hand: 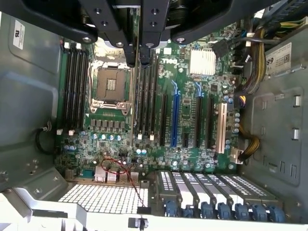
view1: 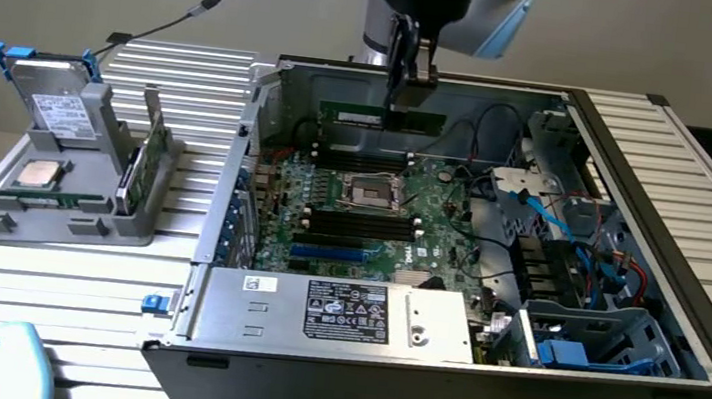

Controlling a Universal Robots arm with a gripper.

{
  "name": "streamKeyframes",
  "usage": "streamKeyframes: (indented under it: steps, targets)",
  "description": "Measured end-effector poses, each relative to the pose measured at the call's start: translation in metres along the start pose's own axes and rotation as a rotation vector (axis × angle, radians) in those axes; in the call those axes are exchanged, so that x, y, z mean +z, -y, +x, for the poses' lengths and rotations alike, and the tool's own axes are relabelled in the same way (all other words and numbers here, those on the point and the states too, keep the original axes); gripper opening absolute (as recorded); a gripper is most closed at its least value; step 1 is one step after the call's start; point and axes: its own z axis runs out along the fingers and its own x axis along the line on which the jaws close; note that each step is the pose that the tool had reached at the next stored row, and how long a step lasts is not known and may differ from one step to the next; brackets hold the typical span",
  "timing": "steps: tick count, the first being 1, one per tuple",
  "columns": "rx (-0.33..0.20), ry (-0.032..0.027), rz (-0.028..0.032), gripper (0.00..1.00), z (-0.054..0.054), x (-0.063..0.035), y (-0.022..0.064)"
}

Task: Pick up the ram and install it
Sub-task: 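Pick up the ram and move it above insertion slot, then insert the ram into the slot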

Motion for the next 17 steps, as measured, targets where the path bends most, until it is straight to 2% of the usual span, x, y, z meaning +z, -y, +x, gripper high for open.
streamKeyframes:
  steps: [3, 17]
  targets:
    - [0.0, -0.0062, -0.0004, 0.14, 0.0, 0.0017, 0.0001]
    - [0.0, -0.0061, -0.0004, 0.14, 0.0, 0.0018, 0.0001]
